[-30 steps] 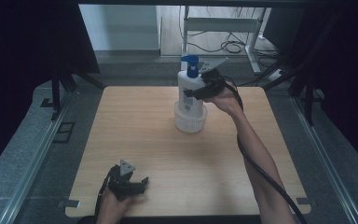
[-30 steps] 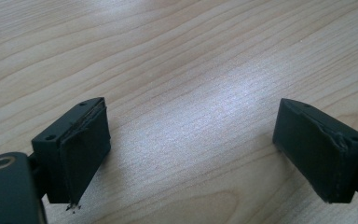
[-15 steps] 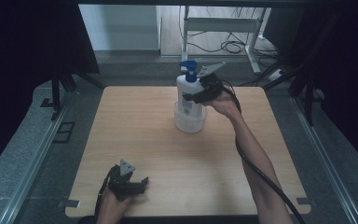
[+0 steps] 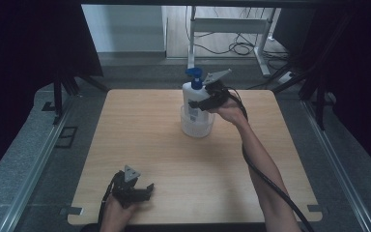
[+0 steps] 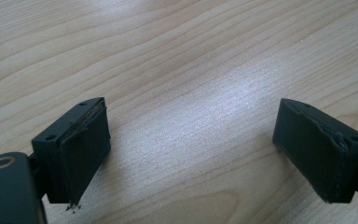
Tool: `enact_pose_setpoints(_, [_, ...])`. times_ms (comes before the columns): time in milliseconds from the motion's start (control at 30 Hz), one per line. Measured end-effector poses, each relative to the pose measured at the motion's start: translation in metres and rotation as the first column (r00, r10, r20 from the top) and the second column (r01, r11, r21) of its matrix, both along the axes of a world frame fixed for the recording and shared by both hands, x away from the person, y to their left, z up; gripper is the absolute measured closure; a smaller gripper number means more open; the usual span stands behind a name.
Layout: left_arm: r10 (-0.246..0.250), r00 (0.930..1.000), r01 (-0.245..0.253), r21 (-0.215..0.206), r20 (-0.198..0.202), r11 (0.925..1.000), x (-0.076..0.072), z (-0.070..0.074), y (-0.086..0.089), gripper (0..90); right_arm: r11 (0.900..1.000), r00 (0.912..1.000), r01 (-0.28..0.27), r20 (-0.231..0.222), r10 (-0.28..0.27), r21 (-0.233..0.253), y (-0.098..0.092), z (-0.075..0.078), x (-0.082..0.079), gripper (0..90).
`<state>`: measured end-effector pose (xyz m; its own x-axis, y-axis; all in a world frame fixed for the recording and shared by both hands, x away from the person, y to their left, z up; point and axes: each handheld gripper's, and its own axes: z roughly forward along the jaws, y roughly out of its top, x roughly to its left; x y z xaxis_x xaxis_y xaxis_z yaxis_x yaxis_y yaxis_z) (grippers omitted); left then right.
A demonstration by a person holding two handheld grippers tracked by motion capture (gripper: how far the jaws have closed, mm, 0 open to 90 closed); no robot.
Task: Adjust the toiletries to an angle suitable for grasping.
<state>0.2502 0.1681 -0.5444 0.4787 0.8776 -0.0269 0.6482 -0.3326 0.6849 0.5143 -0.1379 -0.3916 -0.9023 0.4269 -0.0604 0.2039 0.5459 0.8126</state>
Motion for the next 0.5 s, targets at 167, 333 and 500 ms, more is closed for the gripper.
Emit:
enact_pose_setpoints(167, [0.0,1.0,0.0,0.0,0.0,1.0,0.0,0.0,0.0,10.6,1.0,1.0,0.002,-0.005,-0.002,-0.002,0.0,-0.007,0.001,37.8])
enact_pose_setpoints(333, [0.0,1.0,0.0,0.0,0.0,1.0,0.0,0.0,0.0,10.6,1.0,0.9999,0.008,-0.01,-0.008,-0.004,-0.002,-0.013,0.003,37.8])
enact_pose_setpoints(500, [0.0,1.0,0.0,0.001,-0.001,1.0,0.0,0.0,0.0,10.6,1.0,0.9999,0.005,-0.011,-0.005,0.001,-0.002,-0.018,0.003,37.8])
